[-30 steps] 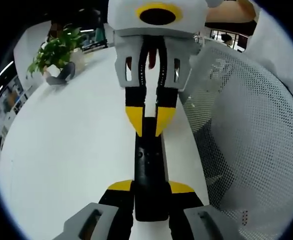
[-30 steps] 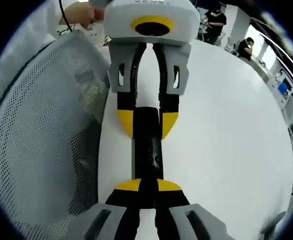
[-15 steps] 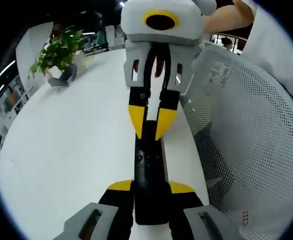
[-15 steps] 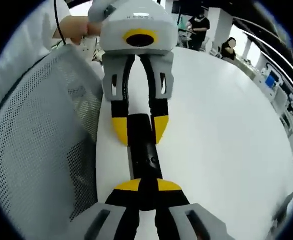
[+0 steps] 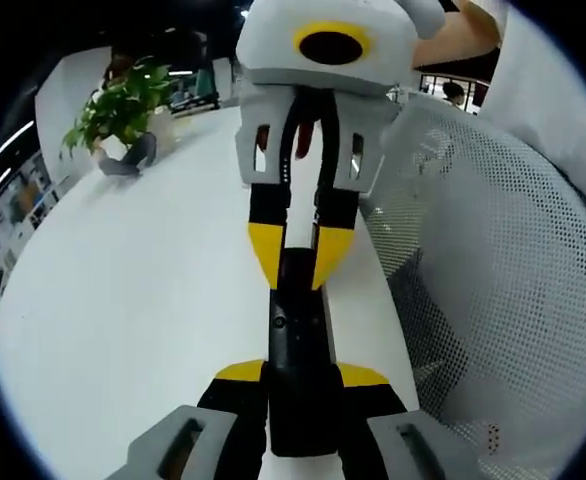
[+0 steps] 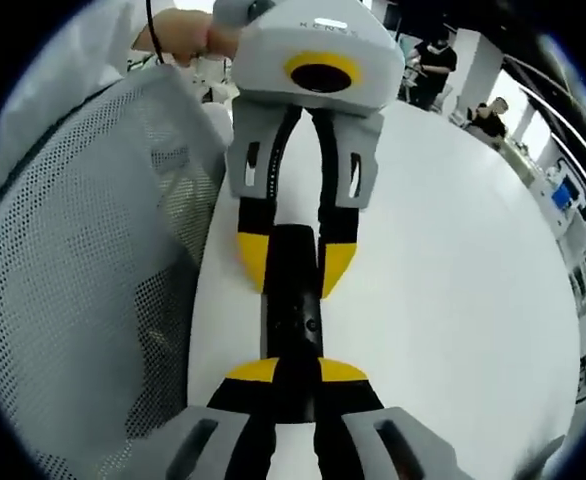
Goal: Press the specified remote control buttons in sequence, fully releasing each button before pressing the next.
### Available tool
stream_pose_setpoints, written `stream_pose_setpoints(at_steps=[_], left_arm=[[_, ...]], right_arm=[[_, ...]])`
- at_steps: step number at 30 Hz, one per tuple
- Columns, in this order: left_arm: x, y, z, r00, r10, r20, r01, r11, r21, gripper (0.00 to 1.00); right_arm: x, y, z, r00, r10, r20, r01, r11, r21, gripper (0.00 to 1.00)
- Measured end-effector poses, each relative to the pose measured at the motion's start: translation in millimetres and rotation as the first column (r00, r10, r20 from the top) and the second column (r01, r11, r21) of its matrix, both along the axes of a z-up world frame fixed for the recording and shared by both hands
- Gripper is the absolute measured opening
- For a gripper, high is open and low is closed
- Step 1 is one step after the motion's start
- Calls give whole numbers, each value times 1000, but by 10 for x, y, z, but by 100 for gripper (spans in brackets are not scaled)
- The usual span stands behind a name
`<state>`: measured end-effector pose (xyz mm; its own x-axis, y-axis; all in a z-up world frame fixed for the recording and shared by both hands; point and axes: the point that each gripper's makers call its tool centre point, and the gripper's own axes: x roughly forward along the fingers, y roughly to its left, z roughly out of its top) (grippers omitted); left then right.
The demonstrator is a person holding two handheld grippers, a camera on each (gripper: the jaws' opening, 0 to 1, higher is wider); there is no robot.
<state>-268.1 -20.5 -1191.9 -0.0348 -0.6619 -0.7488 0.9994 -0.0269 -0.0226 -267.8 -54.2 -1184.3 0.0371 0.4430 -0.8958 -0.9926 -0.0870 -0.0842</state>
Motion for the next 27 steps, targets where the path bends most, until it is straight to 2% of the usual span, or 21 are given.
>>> stream_pose_setpoints(at_steps=[2, 4, 6, 10, 12, 13, 16, 17, 21, 24, 27], left_arm=[[0, -1, 2, 1000, 4, -1, -4, 1000, -10, 24], [1, -5, 5, 1000, 8, -1, -8, 1000, -15, 24], [0, -10, 4, 1000, 14, 1, -14, 1000, -19, 24], [-5, -12, 5, 1000, 13, 9, -12, 1000, -20, 24], [-7, -11, 5, 1000, 14, 11, -13, 1000, -24, 24], [-4, -8, 5, 1000, 11, 11, -11, 1000, -29, 24], [1, -1, 9, 1000, 12, -3, -12, 998, -67, 24], [2, -2, 17, 999, 41, -28, -43, 995, -92, 24], [-12, 18, 13, 999, 35, 8, -35, 995, -97, 24], [1, 13, 11, 999, 47, 8, -46, 995, -94, 24], [-2, 13, 12, 999, 37, 12, -36, 995, -95, 24]], right_arm=[[-8, 1, -5, 998, 55, 29, -54, 998, -35, 9], [-18, 11, -13, 999, 50, 20, -49, 997, -52, 9], [-18, 6, -20, 997, 79, 25, -77, 994, -84, 8], [-10, 8, -29, 999, 32, -4, -32, 992, -119, 7], [-8, 3, -30, 999, 42, -3, -42, 991, -123, 7], [-11, -6, -32, 999, -22, -30, 18, 993, -120, 7], [7, -11, -27, 996, -77, -46, 73, 994, -80, 7], [3, -21, -24, 996, -79, -38, 77, 995, -61, 7], [-4, -27, -19, 994, -109, -27, 108, 994, -18, 7], [5, -18, -12, 987, -159, -38, 159, 987, 9, 7], [-8, -20, -1, 991, -134, -20, 135, 990, 51, 8]])
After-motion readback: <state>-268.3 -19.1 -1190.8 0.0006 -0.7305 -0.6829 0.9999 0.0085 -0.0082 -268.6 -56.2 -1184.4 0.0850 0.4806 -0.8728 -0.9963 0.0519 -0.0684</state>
